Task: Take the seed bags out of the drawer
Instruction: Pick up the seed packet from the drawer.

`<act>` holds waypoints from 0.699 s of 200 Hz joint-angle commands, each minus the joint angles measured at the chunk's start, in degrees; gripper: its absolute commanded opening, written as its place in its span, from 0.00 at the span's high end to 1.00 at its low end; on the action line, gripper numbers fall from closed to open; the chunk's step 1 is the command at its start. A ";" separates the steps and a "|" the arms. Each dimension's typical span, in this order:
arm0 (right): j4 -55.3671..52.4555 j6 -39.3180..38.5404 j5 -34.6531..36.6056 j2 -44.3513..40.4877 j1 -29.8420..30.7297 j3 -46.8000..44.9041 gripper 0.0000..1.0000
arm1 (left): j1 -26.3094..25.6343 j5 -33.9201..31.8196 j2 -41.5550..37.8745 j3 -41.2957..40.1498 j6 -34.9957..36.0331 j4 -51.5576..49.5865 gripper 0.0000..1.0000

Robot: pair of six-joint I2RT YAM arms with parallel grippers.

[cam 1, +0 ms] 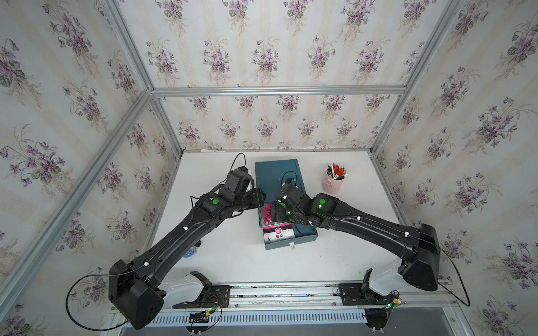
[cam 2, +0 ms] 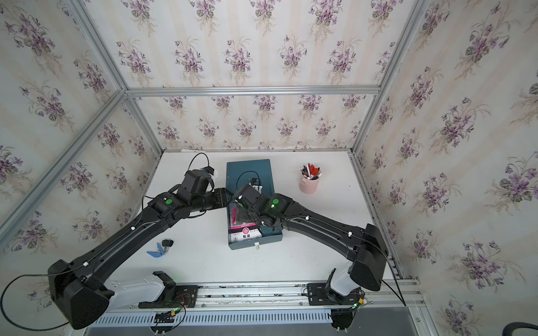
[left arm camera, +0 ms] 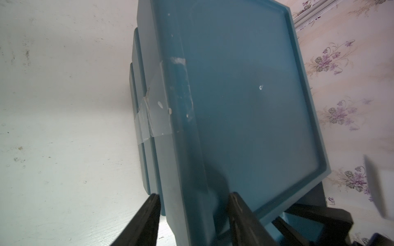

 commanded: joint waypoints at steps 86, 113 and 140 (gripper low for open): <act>5.09 0.20 -8.11 0.53 -2.32 -6.42 0.37 | 0.04 -2.53 0.78 -0.46 1.75 -8.54 0.45; 5.81 0.46 -9.19 0.88 -2.18 -6.52 0.55 | 0.04 -2.61 0.74 -0.67 1.71 -8.29 0.45; 5.46 0.63 -8.42 0.98 -2.22 -6.36 0.72 | 0.03 -2.85 0.72 -0.91 1.93 -8.32 0.45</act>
